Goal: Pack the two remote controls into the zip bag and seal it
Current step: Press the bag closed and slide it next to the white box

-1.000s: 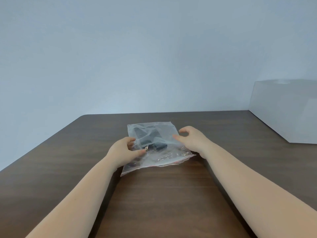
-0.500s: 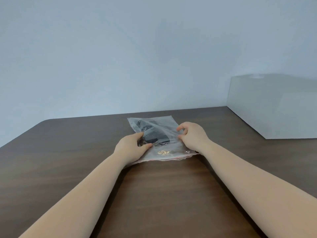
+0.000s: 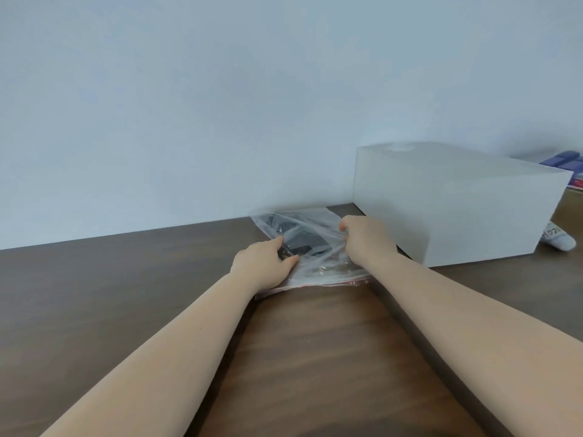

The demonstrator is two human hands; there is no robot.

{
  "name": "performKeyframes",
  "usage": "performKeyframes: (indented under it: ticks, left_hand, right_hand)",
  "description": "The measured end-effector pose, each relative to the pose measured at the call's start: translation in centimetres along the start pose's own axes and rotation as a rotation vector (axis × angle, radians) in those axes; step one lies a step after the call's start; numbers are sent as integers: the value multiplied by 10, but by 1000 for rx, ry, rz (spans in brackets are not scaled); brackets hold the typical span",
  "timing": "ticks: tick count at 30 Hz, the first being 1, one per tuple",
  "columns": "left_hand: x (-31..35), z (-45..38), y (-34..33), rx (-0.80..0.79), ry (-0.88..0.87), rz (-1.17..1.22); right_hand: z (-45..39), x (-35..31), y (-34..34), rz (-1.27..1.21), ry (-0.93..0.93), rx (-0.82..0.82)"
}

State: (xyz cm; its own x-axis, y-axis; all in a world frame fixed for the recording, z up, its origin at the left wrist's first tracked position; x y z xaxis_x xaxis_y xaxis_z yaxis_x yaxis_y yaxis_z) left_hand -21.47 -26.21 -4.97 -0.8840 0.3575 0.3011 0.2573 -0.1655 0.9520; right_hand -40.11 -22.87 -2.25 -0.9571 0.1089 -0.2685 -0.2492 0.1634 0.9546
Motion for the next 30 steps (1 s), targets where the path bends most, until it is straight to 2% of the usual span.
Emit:
performKeyframes:
  ticks: [9,16,23,28,30]
  left_hand:
    - [47,-43,-14,-18,-53,-48]
    - [54,-37,-15,2,5,-76]
    - [41,-10,-14,2,10,7]
    - [31,28,-13,50,-50,27]
    - [25,49,-16,35,-26,34]
  right_hand:
    - [-10,33,11,241,-113,65]
    - [-10,34,4,430,-105,-40]
    - [3,35,6,452,-80,-73]
    - [34,28,18,461,-75,-55]
    - [53,27,26,309,-85,-75]
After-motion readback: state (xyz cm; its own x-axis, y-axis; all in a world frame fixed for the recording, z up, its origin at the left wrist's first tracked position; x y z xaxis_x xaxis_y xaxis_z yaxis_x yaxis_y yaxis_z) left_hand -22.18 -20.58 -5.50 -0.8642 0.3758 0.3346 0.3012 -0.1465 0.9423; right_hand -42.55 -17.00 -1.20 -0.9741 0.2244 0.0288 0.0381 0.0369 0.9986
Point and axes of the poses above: each hand's wrist, its own z-axis away from the middle knuckle, its own y-axis out of the back of the hand, x = y × z, the point moved 3 cm from there along -z, towards the middle knuckle, and after that the axes turned 12 degrees about -x, right-handed, at the moved point
